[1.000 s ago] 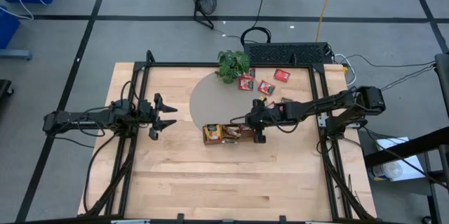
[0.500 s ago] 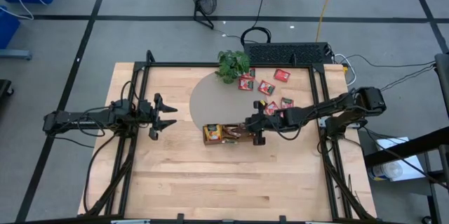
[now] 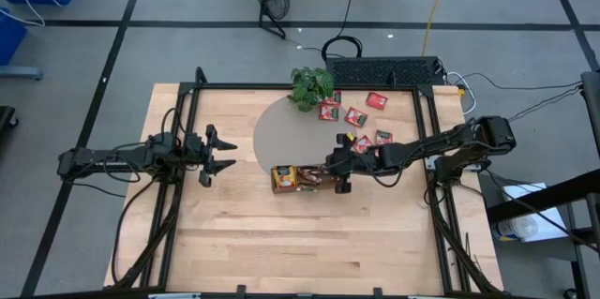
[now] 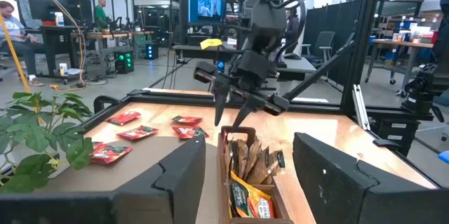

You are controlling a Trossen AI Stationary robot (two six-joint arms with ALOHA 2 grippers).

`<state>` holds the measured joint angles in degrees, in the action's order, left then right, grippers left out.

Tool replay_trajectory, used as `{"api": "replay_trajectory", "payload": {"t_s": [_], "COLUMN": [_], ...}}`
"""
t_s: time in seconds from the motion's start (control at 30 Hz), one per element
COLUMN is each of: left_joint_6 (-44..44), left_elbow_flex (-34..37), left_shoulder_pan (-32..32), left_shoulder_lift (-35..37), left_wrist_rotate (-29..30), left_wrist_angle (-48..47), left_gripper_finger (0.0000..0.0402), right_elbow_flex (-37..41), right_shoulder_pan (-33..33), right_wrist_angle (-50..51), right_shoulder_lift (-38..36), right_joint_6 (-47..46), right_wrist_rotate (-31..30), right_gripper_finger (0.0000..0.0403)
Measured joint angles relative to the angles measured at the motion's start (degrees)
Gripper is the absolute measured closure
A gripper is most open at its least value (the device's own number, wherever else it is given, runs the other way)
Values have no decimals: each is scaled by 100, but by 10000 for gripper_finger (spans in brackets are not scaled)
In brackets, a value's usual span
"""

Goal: Pick & Place Tea
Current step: Put the red tea bag into the right slot of the wooden organizer

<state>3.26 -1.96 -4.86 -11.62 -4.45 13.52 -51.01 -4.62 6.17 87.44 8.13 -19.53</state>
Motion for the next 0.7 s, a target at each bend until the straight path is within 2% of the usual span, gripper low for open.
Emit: {"api": "replay_trajectory", "payload": {"t_s": [0.07,0.17,0.3,0.4,0.57,0.7], "left_joint_6": [-2,-2,-1,0,-2,-2], "left_elbow_flex": [0,0,0,0,0,0], "left_shoulder_pan": [2,0,1,0,1,0], "left_shoulder_lift": [0,0,0,2,0,0], "left_wrist_rotate": [0,0,0,0,1,-2], "left_wrist_angle": [0,2,2,2,6,3], "left_gripper_finger": [188,188,188,188,188,188], "right_elbow_flex": [-1,-3,-2,128,746,1293], "right_shoulder_pan": [0,0,104,326,704,1065], "right_wrist_angle": [-23,164,1224,2102,3219,3167], "right_shoulder_lift": [-36,-307,-871,-1271,-1634,-1678], "right_joint_6": [15,-80,-579,-1138,-1347,-1310], "right_wrist_rotate": [-31,-406,-1078,-1299,-1148,-703], "right_gripper_finger": [260,242,237,237,229,224]}}
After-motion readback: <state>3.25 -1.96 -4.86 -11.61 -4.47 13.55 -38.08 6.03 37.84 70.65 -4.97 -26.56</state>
